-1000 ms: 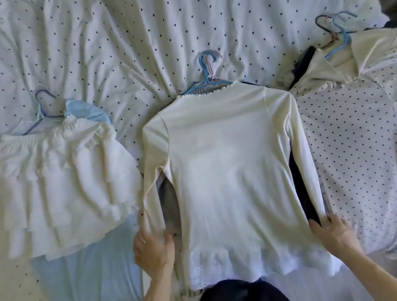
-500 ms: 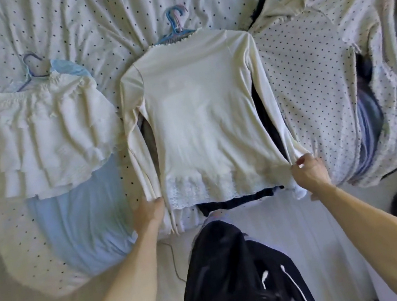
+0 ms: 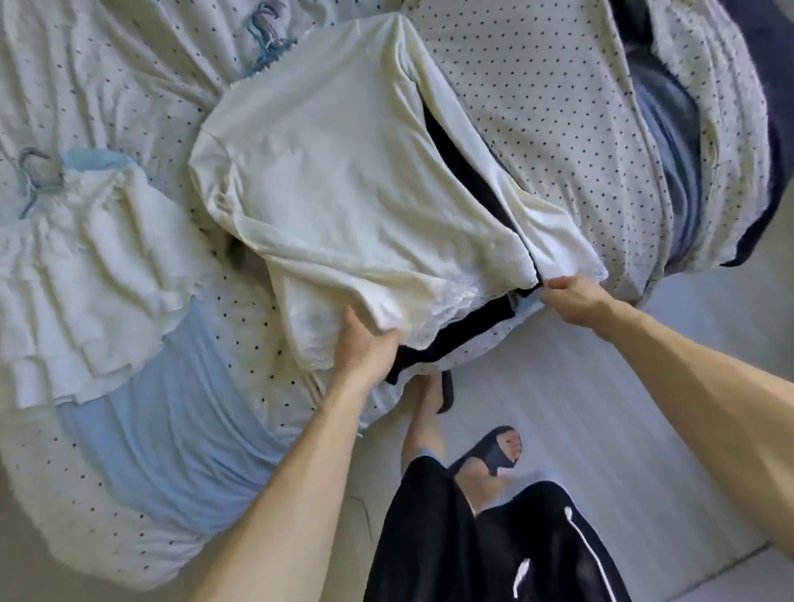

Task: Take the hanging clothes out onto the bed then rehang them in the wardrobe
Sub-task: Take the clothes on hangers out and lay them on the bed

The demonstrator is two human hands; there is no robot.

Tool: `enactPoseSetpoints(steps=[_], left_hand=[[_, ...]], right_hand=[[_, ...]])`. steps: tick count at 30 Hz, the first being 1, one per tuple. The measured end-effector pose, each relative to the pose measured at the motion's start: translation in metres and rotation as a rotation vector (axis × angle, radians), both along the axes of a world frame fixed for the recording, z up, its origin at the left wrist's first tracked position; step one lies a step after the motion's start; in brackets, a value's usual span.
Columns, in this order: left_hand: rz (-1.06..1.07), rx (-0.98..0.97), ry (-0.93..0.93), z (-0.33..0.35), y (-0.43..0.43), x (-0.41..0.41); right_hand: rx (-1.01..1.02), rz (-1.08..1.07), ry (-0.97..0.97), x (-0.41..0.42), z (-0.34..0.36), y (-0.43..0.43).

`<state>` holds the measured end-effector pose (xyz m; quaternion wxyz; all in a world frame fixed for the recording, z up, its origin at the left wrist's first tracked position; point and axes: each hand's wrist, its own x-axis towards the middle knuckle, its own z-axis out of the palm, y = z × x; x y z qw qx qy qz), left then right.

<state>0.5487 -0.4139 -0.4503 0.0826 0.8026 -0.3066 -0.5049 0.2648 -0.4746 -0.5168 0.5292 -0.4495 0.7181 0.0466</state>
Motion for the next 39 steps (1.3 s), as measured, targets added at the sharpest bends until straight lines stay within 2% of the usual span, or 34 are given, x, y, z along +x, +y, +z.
enactPoseSetpoints(steps=[4, 8, 13, 17, 22, 26, 30, 33, 36, 39], left_hand=[[-0.404, 0.017, -0.220, -0.007, -0.006, -0.004], [-0.818, 0.001, -0.366, -0.022, -0.032, -0.003], [-1.045, 0.166, -0.386, -0.038, -0.053, -0.001], [-1.110, 0.259, -0.347, -0.039, -0.055, 0.005], [-1.098, 0.331, -0.310, -0.034, -0.062, 0.010], [-1.087, 0.345, -0.288, -0.024, -0.067, 0.006], [-1.119, 0.359, -0.305, -0.016, -0.071, 0.000], [-1.188, 0.373, -0.320, -0.005, -0.072, -0.014], [-1.240, 0.356, -0.344, 0.006, -0.081, -0.035], [-1.321, 0.304, -0.351, 0.018, -0.088, -0.067]], right_hand=[[0.001, 0.121, 0.038, -0.002, -0.002, -0.002], [0.059, 0.293, 0.139, -0.006, -0.034, -0.013], [-0.078, 0.054, 0.080, 0.004, -0.014, -0.011], [-0.222, -0.095, 0.126, -0.003, 0.039, 0.009], [-0.353, -0.055, 0.205, -0.004, 0.090, 0.033], [-0.443, 0.090, 0.112, 0.028, 0.122, 0.044], [-0.287, 0.375, -0.021, 0.073, 0.130, 0.056], [-0.067, 0.517, 0.005, 0.085, 0.118, 0.063], [-0.063, 0.452, 0.050, 0.070, 0.112, 0.072], [-0.199, 0.288, 0.078, 0.033, 0.129, 0.087]])
